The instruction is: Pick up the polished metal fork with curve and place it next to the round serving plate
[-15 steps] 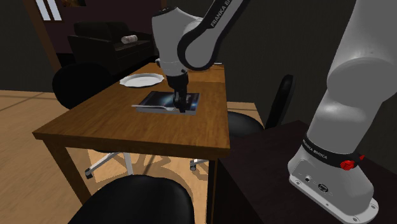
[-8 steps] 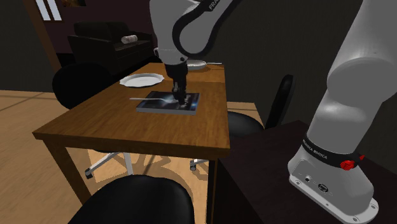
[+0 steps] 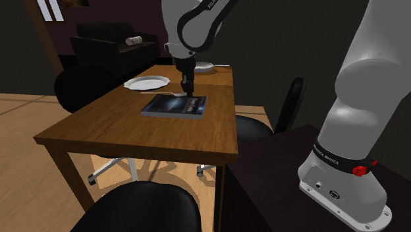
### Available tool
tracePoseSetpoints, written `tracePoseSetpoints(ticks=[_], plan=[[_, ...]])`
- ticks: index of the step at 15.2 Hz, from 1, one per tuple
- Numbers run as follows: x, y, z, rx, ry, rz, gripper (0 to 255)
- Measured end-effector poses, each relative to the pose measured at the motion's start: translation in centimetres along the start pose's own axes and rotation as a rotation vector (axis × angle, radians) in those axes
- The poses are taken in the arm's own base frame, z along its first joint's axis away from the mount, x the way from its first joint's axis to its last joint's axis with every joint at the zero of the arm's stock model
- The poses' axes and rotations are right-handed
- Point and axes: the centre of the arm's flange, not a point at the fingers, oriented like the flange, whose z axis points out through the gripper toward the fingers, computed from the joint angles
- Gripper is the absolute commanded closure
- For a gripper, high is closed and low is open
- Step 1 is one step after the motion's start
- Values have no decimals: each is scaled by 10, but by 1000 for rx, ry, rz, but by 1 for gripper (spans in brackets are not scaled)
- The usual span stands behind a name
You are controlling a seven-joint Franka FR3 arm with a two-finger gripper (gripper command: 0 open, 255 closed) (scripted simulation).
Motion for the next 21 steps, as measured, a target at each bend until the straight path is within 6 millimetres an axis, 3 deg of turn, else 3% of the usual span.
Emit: tracePoseSetpoints(ticks=[21], plan=[[37,269,64,0,0,-1,255]])
